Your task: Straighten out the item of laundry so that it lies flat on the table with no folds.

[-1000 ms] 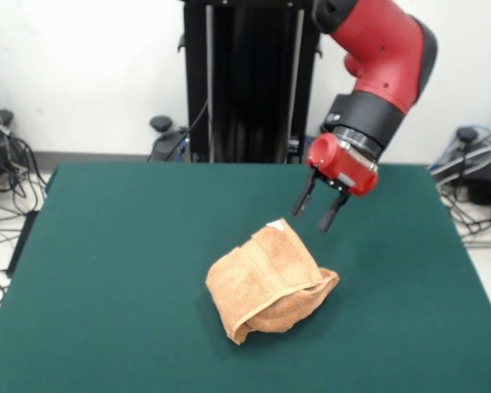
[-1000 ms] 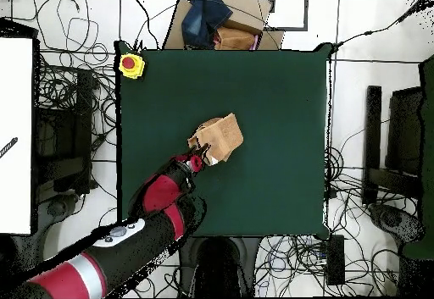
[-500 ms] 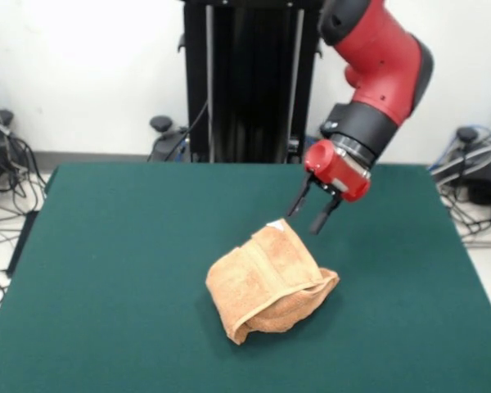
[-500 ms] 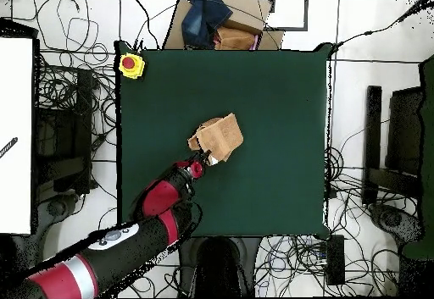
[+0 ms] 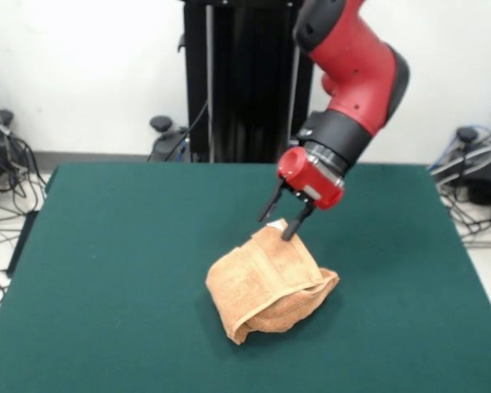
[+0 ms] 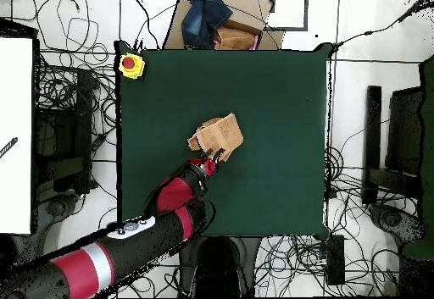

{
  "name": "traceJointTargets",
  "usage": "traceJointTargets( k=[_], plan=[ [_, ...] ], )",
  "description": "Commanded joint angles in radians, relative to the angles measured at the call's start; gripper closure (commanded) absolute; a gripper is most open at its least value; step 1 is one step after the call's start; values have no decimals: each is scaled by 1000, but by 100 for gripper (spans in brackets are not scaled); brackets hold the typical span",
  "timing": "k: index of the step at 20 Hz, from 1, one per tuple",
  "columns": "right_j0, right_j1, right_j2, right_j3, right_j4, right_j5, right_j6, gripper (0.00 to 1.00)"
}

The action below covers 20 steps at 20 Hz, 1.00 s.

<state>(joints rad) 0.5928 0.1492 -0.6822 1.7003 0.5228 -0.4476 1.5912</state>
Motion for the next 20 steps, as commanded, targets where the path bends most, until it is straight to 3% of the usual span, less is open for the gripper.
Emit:
traceJointTargets(
  k=[1, 7, 13, 20],
  plan=[
    [-44, 61, 50, -126, 33, -62, 132, 0],
    [-41, 75, 111, -153, 60, -33, 154, 0],
    [-97, 83, 231, -211, -5, -55, 213, 0],
    [-57, 132, 231, -231, 102, -36, 198, 0]
  ],
)
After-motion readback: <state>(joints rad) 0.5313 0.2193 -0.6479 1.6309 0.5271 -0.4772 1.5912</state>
